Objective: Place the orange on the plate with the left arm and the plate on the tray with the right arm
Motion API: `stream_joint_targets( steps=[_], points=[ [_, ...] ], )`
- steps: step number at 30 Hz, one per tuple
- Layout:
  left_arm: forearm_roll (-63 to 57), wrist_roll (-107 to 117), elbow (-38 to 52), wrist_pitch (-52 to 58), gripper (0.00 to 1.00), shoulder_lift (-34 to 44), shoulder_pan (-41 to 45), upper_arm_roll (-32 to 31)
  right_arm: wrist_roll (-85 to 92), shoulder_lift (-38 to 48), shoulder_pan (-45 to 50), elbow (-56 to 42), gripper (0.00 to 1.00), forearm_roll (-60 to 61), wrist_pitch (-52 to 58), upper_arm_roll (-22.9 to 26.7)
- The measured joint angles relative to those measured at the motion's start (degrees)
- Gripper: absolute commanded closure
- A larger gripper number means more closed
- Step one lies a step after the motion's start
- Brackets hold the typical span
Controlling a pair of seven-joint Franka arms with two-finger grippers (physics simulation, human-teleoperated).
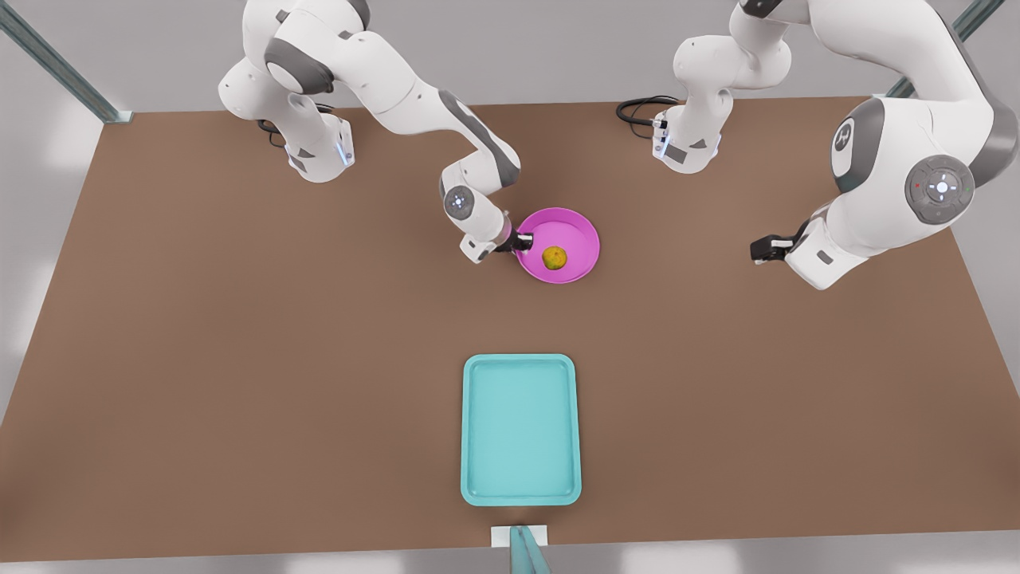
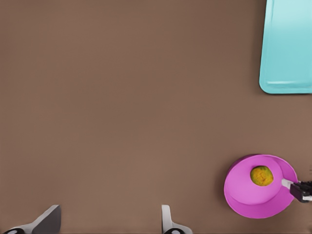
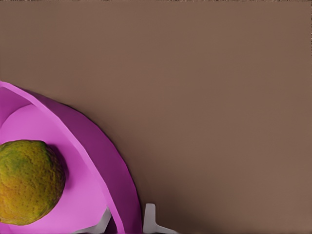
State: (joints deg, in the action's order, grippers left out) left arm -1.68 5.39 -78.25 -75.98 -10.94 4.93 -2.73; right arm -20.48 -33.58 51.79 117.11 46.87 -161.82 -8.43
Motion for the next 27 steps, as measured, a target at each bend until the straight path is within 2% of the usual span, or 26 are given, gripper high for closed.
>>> stream_joint_targets(
  steps=[2,4,12,20,24,27],
  points=[
    [0.05,-0.03,0.0,0.18,0.0,-0.01,-0.01,0.01,-0.04,0.36,-0.21,-0.02,0.77,0.01,0.27,-0.01],
    [0.08,-0.06,0.0,0.35,0.0,0.14,-0.01,0.01,-0.05,0.65,-0.34,-0.21,0.79,0.05,0.48,-0.01],
    [0.26,-0.14,-0.07,0.87,0.0,0.17,0.0,-0.05,0.24,3.48,-2.59,-0.77,0.79,0.11,2.34,0.02],
    [0.41,-0.19,0.0,1.06,0.0,0.23,0.0,-0.07,2.85,5.28,-15.21,-4.14,0.79,0.12,2.92,0.12],
    [0.48,-0.21,0.0,1.24,0.0,0.27,0.05,-0.07,4.49,3.26,-20.14,-9.62,0.79,-0.06,3.18,0.56],
    [0.51,-0.22,0.0,1.38,0.0,0.25,0.09,-0.07,5.78,-2.82,-22.48,-18.55,0.79,-0.7,3.37,1.03]
  ],
)
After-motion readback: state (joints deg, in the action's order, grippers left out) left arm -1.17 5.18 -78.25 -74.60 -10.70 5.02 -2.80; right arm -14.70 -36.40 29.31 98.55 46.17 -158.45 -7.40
